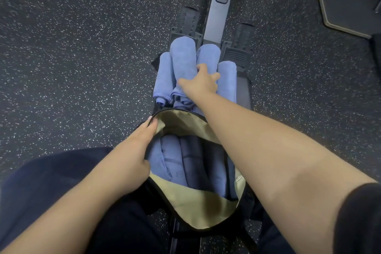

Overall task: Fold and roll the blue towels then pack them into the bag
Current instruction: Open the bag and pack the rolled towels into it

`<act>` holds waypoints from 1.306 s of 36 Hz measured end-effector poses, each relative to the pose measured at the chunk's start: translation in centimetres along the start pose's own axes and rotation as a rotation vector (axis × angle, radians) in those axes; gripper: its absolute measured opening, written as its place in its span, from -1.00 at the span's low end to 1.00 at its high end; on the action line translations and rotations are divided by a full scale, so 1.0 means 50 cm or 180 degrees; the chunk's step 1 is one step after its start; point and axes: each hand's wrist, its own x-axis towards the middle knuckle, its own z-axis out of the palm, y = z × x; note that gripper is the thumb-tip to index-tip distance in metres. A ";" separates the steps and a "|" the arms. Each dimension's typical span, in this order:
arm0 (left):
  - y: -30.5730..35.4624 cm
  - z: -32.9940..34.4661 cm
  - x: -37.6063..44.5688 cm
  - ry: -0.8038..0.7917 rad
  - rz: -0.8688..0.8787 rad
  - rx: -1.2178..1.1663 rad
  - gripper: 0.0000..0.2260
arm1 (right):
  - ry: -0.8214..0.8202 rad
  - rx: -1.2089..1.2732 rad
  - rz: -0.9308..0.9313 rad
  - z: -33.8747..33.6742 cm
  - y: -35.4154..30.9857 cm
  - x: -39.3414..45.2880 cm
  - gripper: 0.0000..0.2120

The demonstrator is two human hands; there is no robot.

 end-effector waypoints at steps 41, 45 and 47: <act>-0.016 0.016 -0.006 0.0229 0.0138 -0.0066 -0.19 | -0.1078 -0.0591 -0.2091 -0.155 0.308 -0.424 -0.41; -0.008 0.016 -0.010 0.0238 0.0067 0.0005 -0.19 | -0.1539 -0.0659 -0.1828 -0.138 0.331 -0.423 -0.41; -0.002 0.013 -0.013 0.0238 0.0039 0.0031 -0.20 | -0.1658 -0.0539 -0.1626 -0.131 0.333 -0.416 -0.42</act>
